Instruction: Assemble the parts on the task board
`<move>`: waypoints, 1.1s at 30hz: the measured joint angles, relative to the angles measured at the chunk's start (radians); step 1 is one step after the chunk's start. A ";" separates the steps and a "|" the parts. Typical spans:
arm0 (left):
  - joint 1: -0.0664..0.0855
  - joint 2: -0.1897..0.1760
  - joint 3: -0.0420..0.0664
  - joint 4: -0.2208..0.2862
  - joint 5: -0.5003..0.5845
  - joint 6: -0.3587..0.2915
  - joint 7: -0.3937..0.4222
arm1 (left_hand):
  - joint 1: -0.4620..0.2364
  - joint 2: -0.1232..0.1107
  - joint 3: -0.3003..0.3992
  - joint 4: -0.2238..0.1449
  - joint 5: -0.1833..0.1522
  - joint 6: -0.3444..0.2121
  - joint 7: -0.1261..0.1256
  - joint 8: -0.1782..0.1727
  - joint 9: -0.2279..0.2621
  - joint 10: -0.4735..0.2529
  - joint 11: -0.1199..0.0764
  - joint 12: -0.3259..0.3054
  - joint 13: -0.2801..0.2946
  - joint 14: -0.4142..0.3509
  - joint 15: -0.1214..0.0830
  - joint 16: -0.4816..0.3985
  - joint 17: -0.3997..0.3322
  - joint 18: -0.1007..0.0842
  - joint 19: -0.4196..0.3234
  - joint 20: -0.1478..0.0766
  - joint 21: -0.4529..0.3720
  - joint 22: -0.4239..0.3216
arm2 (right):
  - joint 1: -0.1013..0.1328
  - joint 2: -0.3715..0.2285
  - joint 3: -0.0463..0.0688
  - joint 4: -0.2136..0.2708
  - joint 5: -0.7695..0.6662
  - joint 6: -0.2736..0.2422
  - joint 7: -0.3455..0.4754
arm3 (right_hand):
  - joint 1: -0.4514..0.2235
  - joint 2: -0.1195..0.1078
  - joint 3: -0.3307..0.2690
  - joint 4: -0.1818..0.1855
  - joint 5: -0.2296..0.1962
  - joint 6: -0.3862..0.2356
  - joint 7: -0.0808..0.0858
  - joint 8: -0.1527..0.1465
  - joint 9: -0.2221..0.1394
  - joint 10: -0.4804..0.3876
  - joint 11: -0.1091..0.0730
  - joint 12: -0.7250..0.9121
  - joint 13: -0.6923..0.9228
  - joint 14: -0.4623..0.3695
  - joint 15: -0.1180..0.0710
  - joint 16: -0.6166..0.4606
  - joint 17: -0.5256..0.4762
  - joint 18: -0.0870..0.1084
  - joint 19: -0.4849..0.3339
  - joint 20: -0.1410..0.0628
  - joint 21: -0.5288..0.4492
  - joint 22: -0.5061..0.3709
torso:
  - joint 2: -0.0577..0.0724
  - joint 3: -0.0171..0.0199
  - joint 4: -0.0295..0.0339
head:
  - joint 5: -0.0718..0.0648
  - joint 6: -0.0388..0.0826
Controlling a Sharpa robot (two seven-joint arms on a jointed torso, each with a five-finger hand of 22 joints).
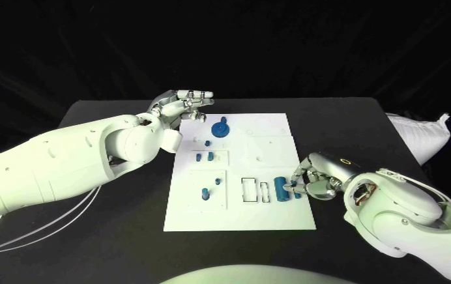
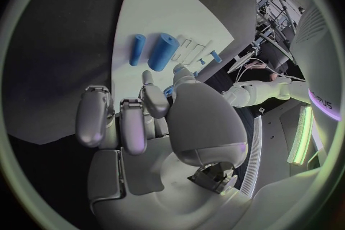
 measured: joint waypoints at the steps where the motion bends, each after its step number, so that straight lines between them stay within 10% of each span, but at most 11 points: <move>1: 0.000 0.000 0.000 0.000 0.000 0.000 0.000 | 0.000 0.000 0.000 0.000 0.000 0.000 0.000 0.000 0.000 0.000 0.000 0.000 0.000 0.000 0.000 0.000 0.000 0.000 0.000 0.000 0.000 0.000 | -0.003 0.005 0.000 -0.002 -0.001 0.005 -0.004 | 0.000 0.000 -0.002 0.000 0.000 0.000 0.000 0.000 0.001 -0.002 0.002 0.001 0.002 0.000 0.000 0.000 0.000 0.000 0.000 0.000 0.000 0.000 | 0.000 0.0001 0.0001 | -0.001 0.000; 33: 0.000 0.000 -0.001 0.002 0.000 0.009 -0.004 | 0.000 0.000 0.000 0.000 0.000 -0.004 0.004 0.000 0.000 0.000 0.000 0.000 -0.001 0.000 0.000 0.000 -0.001 0.000 0.000 0.000 0.000 0.000 | -0.047 0.164 0.010 -0.119 -0.098 0.031 -0.040 | 0.048 0.052 -0.048 -0.007 0.049 0.000 -0.003 0.044 0.045 -0.004 -0.001 0.026 0.062 0.000 0.000 0.003 0.000 0.000 0.003 0.004 0.005 0.008 | 0.002 -0.0018 0.0013 | 0.003 0.002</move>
